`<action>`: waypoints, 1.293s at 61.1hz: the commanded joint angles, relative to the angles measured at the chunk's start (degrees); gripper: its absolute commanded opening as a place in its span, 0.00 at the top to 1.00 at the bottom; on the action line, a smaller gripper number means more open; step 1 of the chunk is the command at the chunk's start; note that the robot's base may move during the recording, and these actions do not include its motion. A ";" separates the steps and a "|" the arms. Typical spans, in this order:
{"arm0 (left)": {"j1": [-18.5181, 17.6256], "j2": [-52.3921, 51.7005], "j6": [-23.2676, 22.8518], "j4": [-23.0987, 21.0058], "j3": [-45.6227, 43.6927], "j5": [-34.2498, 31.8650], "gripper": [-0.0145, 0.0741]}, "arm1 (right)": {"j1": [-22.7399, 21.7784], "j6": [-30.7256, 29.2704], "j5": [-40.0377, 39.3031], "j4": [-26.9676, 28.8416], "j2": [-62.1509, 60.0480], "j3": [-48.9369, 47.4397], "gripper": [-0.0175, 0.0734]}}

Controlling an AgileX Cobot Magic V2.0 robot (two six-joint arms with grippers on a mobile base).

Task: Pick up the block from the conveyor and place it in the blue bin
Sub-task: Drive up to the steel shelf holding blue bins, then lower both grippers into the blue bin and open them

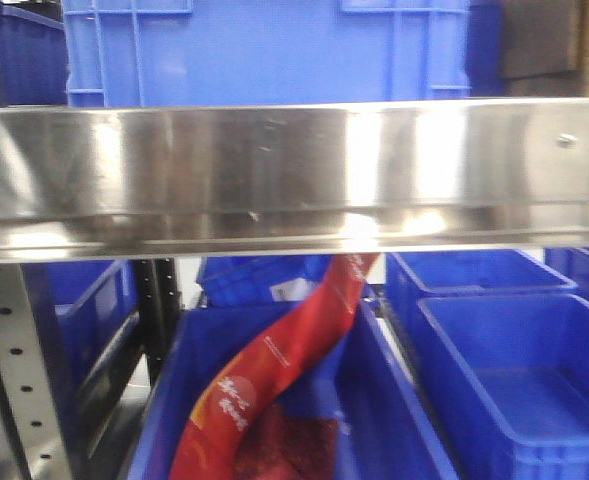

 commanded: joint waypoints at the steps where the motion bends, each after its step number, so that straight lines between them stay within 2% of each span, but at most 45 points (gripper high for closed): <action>1: -0.20 -0.26 0.04 0.09 0.02 -0.98 0.96 | -0.10 -0.14 -1.35 -0.25 -0.13 0.05 0.99; 79: -0.20 -0.26 0.04 0.09 0.02 -1.21 0.96 | -0.10 -0.14 -1.35 -0.25 -0.13 0.05 0.99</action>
